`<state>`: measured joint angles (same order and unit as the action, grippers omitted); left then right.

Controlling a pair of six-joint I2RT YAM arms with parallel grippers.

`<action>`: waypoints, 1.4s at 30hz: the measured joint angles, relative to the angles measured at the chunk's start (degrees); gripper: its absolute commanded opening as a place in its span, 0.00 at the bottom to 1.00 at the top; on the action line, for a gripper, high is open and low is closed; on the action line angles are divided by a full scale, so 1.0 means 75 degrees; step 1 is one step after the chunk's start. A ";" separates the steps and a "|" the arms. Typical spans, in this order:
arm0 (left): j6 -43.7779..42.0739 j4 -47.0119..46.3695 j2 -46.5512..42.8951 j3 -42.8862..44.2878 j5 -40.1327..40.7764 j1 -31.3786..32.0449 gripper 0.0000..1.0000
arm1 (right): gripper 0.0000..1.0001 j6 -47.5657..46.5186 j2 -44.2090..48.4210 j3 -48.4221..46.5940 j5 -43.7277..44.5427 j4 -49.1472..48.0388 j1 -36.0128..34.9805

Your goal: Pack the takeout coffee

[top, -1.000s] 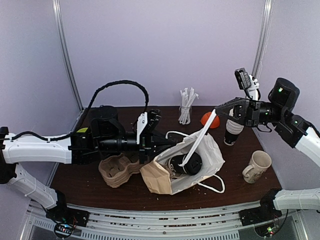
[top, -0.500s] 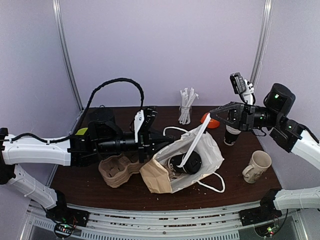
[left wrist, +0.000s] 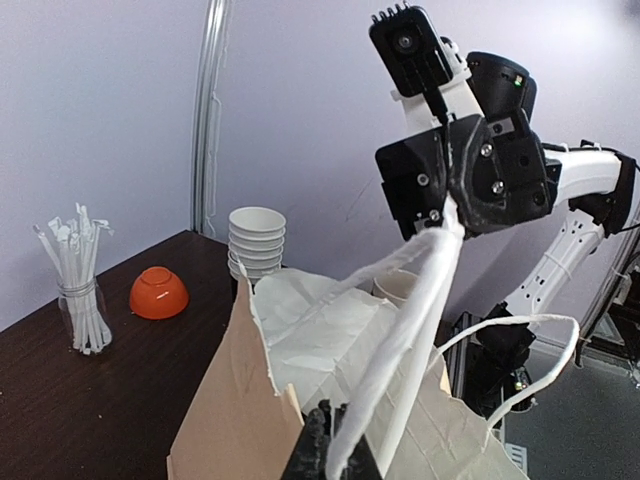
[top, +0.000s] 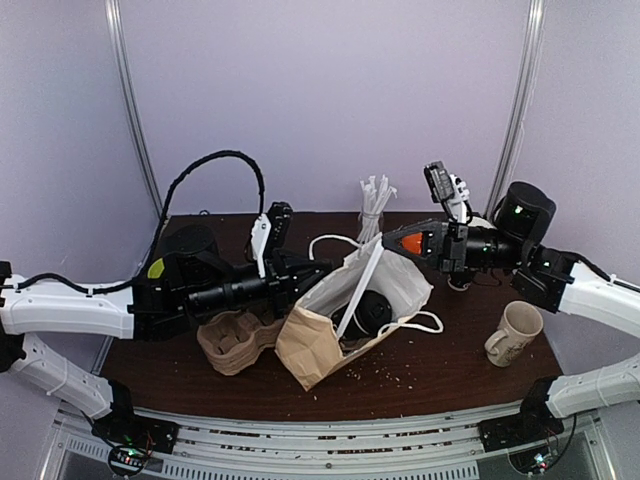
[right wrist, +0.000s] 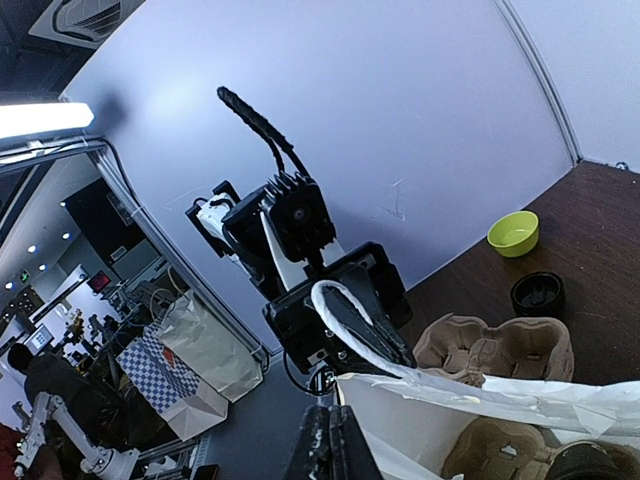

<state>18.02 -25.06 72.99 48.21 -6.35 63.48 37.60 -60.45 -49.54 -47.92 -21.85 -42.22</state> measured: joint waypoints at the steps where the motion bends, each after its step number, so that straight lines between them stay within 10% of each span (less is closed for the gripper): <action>1: 0.0061 -0.0006 -0.0020 -0.0020 0.0076 0.0000 0.00 | 0.00 -0.0020 -0.0090 0.0029 0.0093 -0.0029 -0.0058; 10: 0.0498 0.0006 -0.0350 -0.0277 0.0743 0.0000 0.00 | 0.02 -0.0458 -0.1023 0.0023 0.0595 0.0146 -0.0734; 16: 0.0565 0.0195 -0.0417 -0.0306 0.1017 0.0000 0.00 | 0.39 -0.0979 -0.1667 -0.0516 0.0898 0.1029 -0.1014; 29: 0.0562 0.0414 -0.0498 -0.0391 0.1247 0.0000 0.03 | 0.78 -0.1716 -0.1533 -0.1786 0.1781 0.2707 -0.1090; 42: 0.0624 0.0804 -0.0694 -0.0495 0.1390 0.0000 0.63 | 0.85 -0.1891 -0.0166 -0.1781 0.4313 0.3212 -0.0557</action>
<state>22.70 -19.03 67.79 44.49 4.08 63.48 23.42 -61.69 -62.89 -15.57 2.24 -46.39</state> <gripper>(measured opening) 0.501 0.839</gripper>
